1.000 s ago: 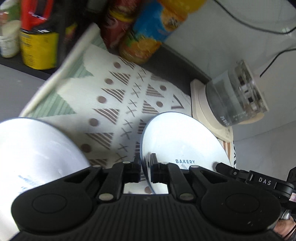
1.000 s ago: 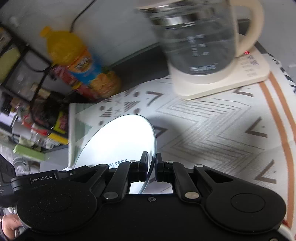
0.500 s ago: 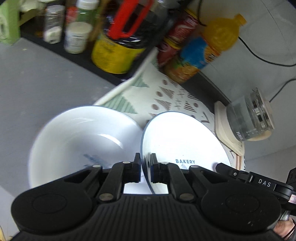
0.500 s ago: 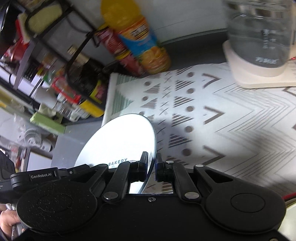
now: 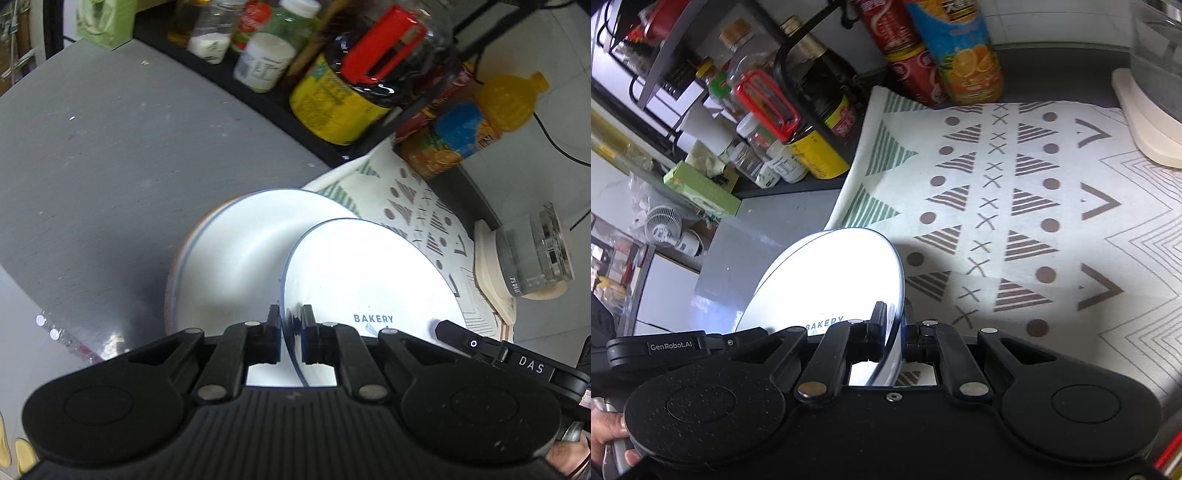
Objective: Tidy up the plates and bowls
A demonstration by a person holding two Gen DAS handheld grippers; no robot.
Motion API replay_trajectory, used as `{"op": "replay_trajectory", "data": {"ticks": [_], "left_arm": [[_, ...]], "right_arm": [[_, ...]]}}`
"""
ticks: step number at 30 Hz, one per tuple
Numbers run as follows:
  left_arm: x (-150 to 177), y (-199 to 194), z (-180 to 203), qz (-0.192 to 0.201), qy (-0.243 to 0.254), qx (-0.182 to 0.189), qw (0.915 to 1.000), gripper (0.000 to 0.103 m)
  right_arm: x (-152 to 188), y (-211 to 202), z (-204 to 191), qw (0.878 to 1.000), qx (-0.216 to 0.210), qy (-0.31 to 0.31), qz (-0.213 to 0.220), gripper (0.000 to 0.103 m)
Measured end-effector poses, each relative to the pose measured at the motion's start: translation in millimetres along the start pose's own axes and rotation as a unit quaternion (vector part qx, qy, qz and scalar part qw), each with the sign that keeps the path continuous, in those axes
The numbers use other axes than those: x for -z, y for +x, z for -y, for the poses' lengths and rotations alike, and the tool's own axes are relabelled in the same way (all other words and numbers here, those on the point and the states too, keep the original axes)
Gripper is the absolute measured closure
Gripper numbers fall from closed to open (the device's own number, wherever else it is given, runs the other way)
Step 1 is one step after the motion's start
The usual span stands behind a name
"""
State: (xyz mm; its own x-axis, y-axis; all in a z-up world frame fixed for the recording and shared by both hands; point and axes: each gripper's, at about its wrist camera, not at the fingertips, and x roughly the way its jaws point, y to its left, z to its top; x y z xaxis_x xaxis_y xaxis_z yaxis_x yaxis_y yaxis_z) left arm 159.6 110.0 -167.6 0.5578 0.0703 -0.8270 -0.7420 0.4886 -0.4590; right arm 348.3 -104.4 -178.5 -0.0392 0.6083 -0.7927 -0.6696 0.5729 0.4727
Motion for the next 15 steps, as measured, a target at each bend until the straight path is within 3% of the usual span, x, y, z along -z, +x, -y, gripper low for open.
{"op": "replay_trajectory", "data": {"ticks": [15], "left_arm": [[12.2,17.4,-22.6,-0.016,-0.017,-0.006,0.9997,0.094]], "right_arm": [[6.8,15.1,-19.0,0.998,0.036,-0.041,-0.006,0.095]]}}
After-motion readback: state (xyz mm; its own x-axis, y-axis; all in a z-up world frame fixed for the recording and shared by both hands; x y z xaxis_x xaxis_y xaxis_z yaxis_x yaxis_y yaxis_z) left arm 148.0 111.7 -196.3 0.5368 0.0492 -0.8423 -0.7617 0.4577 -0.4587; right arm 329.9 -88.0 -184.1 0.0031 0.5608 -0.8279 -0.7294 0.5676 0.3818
